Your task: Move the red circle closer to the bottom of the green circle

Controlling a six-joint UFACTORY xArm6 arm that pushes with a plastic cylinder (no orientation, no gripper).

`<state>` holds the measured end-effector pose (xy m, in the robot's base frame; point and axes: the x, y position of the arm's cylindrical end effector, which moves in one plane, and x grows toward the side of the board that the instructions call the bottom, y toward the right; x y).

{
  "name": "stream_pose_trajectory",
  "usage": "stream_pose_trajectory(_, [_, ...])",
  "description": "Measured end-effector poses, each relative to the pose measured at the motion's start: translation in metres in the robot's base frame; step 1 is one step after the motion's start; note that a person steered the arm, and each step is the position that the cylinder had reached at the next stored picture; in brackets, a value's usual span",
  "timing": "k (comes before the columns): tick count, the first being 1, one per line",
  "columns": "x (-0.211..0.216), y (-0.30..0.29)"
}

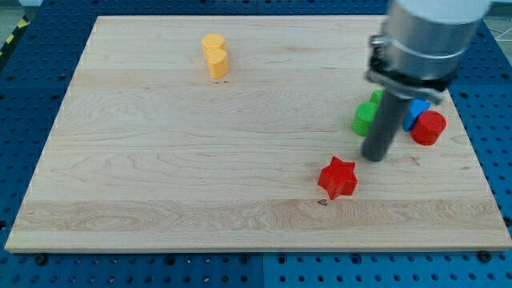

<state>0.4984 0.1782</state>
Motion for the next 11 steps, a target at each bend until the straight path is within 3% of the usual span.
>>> stream_pose_trajectory(2, [-0.005, 0.15])
stream_pose_trajectory(3, [-0.039, 0.152])
stream_pose_trajectory(5, [-0.052, 0.105])
stream_pose_trajectory(7, [-0.051, 0.098])
stream_pose_trajectory(11, [0.028, -0.008])
